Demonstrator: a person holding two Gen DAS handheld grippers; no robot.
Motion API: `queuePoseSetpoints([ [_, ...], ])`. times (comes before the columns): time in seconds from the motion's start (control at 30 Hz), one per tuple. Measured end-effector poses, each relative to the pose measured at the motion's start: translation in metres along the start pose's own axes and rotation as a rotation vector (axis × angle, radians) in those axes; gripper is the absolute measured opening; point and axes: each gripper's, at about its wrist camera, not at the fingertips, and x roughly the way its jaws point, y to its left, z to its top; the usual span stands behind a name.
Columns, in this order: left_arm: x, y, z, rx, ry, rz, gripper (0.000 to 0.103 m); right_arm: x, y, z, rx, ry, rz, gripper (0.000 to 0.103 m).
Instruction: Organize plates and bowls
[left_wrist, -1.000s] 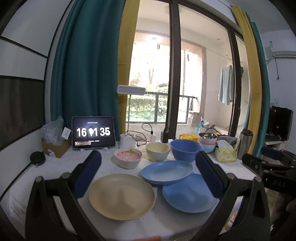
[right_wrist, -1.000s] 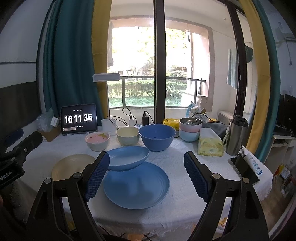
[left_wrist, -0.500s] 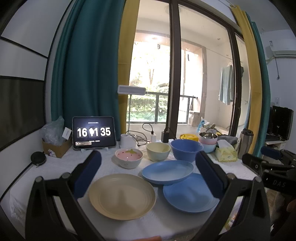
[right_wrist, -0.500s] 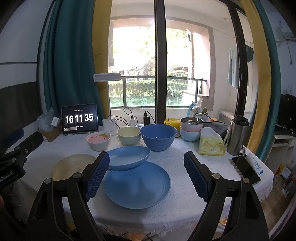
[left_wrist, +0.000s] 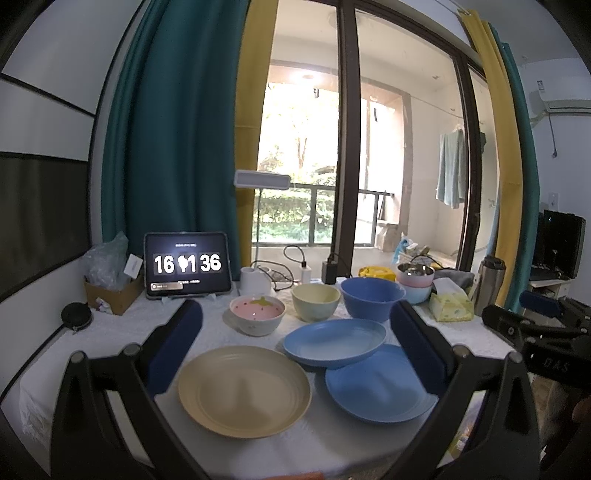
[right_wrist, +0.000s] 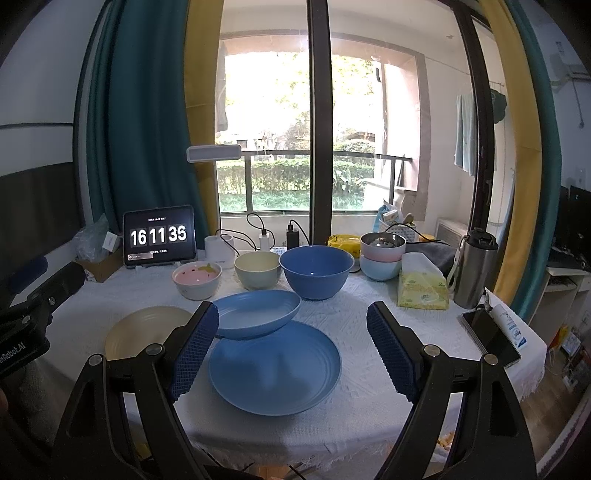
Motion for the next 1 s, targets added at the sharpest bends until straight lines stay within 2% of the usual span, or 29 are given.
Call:
queuePoseSetpoints([
  [0.5,0.003,0.002,-0.002,-0.009,0.019,0.007,0.103,0.005,0.002,-0.004,0.008,0.023,0.009,0.085],
  [1.0,0.060,-0.005,-0.018,-0.018,0.168,-0.025,0.102,0.049,-0.014,-0.004,0.008,0.083,-0.004,0.085],
])
